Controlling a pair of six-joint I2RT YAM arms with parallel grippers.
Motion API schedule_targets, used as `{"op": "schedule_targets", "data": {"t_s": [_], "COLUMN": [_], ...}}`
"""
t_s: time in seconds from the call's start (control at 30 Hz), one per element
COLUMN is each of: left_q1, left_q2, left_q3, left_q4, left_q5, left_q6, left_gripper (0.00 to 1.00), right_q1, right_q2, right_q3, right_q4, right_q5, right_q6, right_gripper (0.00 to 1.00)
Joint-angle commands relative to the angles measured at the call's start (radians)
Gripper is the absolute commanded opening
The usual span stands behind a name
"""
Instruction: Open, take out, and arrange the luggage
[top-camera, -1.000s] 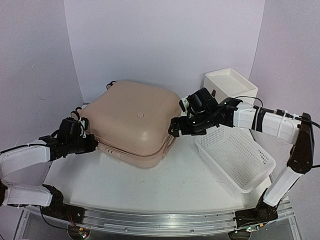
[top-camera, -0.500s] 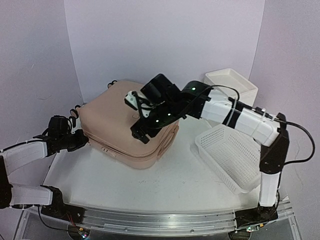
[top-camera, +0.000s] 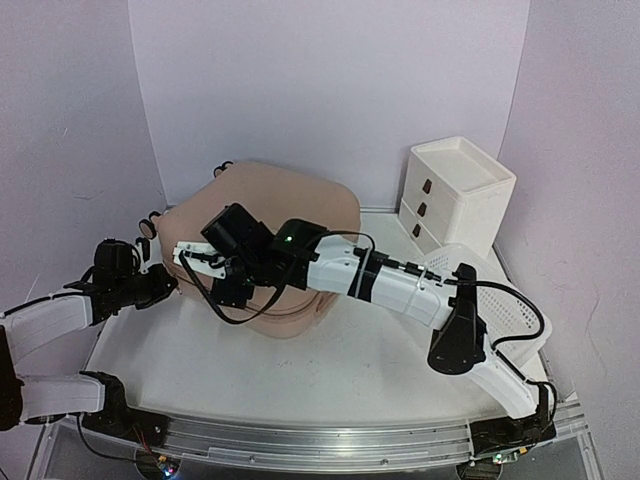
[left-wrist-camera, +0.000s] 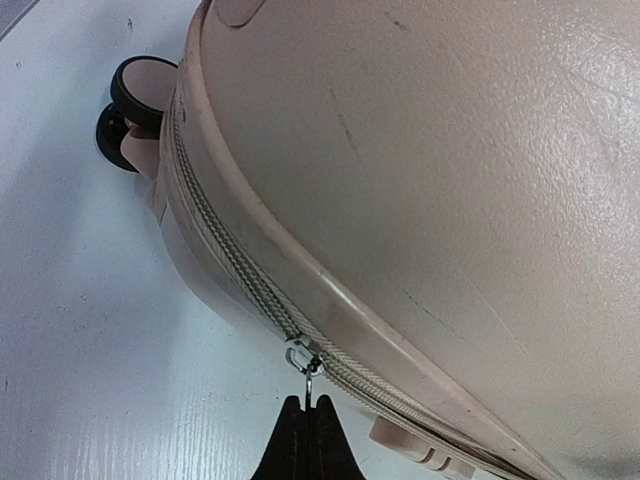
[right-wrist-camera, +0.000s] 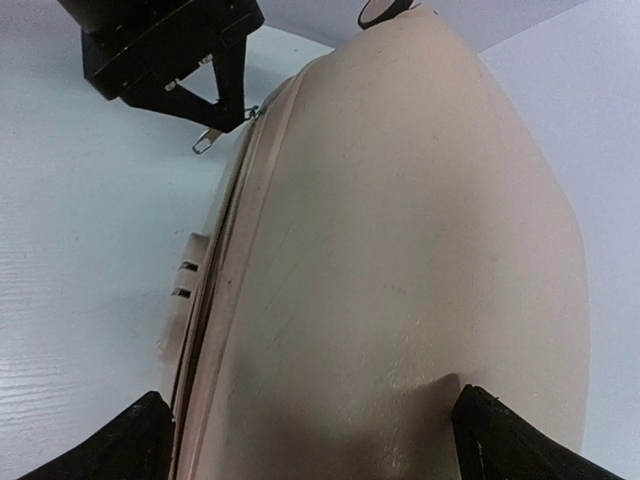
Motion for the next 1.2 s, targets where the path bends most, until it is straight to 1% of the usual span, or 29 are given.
{"op": "schedule_targets", "data": {"t_s": [0.0, 0.07, 0.17, 0.33, 0.43, 0.47, 0.5, 0.57, 0.63, 0.67, 0.73, 0.83, 0.97, 1.1, 1.17], "left_q1": [0.012, 0.045, 0.116, 0.221, 0.256, 0.262, 0.267, 0.268, 0.26, 0.24, 0.177, 0.1, -0.05, -0.197, -0.247], "left_q2": [0.013, 0.03, 0.058, 0.104, 0.156, 0.178, 0.2, 0.256, 0.301, 0.303, 0.276, 0.235, 0.18, 0.133, 0.112], "left_q3": [0.02, 0.046, 0.089, 0.164, 0.212, 0.224, 0.232, 0.255, 0.284, 0.285, 0.264, 0.204, 0.136, 0.093, 0.081], "left_q4": [-0.07, -0.095, -0.108, -0.113, -0.09, -0.065, -0.028, 0.052, 0.063, 0.063, 0.062, 0.063, 0.063, 0.063, 0.063], "left_q5": [-0.026, -0.063, -0.096, -0.124, -0.117, -0.105, -0.061, 0.066, 0.158, 0.166, 0.128, 0.108, 0.048, -0.023, -0.053], "left_q6": [-0.017, -0.01, -0.021, -0.026, 0.001, 0.007, 0.015, 0.031, 0.029, 0.033, 0.048, -0.006, -0.062, -0.106, -0.098], "left_gripper": [0.0, 0.0, 0.0, 0.0, 0.0, 0.0, 0.0, 0.0, 0.0, 0.0, 0.0, 0.0, 0.0, 0.0, 0.0], "right_q1": [-0.016, -0.026, -0.053, -0.13, -0.17, -0.182, -0.196, -0.223, -0.247, -0.256, -0.271, -0.291, -0.34, -0.388, -0.395], "right_q2": [0.074, 0.074, 0.014, -0.125, -0.182, -0.194, -0.205, -0.233, -0.256, -0.264, -0.273, -0.292, -0.32, -0.348, -0.365], "right_q3": [0.038, -0.008, -0.155, -0.424, -0.531, -0.55, -0.564, -0.597, -0.632, -0.639, -0.643, -0.669, -0.718, -0.739, -0.741], "right_q4": [0.147, 0.147, 0.147, 0.147, 0.148, 0.148, 0.148, 0.146, 0.142, 0.14, 0.126, 0.116, 0.115, 0.116, 0.112], "right_q5": [0.143, 0.211, 0.269, 0.245, 0.166, 0.148, 0.134, 0.08, 0.007, -0.007, -0.01, -0.015, -0.042, -0.051, -0.052], "right_q6": [-0.161, -0.167, -0.133, -0.016, 0.007, 0.012, 0.021, 0.024, 0.014, 0.008, -0.005, -0.045, -0.082, -0.085, -0.074], "right_gripper": [0.98, 0.98, 0.98, 0.98, 0.98, 0.98, 0.98, 0.98, 0.98, 0.98, 0.98, 0.98, 0.98, 0.98, 0.98]}}
